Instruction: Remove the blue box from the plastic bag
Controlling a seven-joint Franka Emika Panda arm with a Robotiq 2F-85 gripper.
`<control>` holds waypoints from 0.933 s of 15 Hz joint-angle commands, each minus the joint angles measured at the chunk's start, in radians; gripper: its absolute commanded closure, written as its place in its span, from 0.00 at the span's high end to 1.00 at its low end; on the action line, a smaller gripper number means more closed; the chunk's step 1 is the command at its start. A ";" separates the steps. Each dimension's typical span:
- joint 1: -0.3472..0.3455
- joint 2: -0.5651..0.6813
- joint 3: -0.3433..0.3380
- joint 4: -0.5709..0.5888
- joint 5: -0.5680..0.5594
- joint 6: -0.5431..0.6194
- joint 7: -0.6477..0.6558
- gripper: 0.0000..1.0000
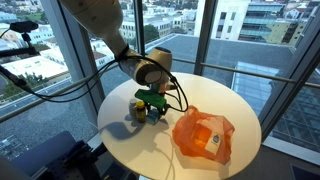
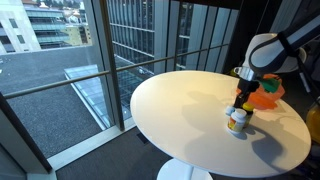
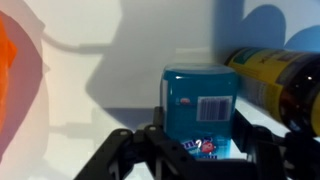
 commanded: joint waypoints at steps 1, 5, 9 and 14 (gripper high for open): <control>0.014 -0.024 0.010 -0.040 -0.036 0.034 0.041 0.39; 0.033 -0.035 0.014 -0.064 -0.060 0.061 0.057 0.39; 0.039 -0.044 0.013 -0.071 -0.077 0.052 0.071 0.90; 0.016 -0.091 0.019 -0.085 -0.054 0.015 0.049 1.00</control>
